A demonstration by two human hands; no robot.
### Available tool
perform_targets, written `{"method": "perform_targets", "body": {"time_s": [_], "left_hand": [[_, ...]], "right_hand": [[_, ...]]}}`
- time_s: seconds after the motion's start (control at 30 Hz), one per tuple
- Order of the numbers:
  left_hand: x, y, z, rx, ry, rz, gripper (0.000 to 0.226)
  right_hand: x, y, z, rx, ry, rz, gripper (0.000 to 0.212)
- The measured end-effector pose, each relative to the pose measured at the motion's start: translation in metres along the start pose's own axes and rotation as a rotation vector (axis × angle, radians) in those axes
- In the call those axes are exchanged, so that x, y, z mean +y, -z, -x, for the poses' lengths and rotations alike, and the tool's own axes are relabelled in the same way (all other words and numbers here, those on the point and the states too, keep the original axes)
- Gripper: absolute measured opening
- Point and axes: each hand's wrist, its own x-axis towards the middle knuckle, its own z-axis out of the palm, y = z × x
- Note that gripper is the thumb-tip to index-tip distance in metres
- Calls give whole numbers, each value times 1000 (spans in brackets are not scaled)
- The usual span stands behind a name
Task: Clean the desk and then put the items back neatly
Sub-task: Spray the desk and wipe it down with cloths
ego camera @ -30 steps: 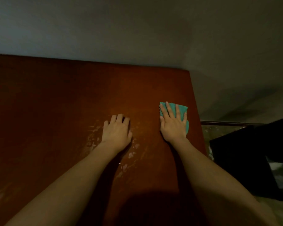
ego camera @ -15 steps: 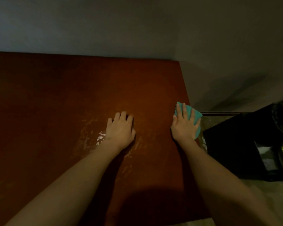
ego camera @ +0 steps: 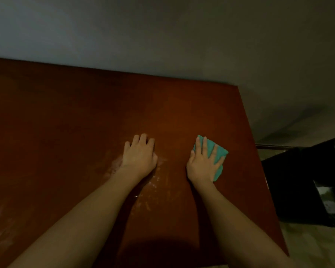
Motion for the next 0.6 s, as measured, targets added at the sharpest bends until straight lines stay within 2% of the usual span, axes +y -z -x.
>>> {"method": "perform_targets", "body": {"time_s": [0.17, 0.27, 0.6], "left_hand": [[-94, 13, 31, 24, 93, 26, 48], [-173, 20, 59, 28, 185, 41, 47], [-426, 31, 163, 32, 529, 101, 49]], "right_hand": [[-114, -22, 41, -44, 152, -17, 54], [-191, -35, 65, -78, 253, -12, 54], [-460, -90, 152, -48, 551, 116, 55]]}}
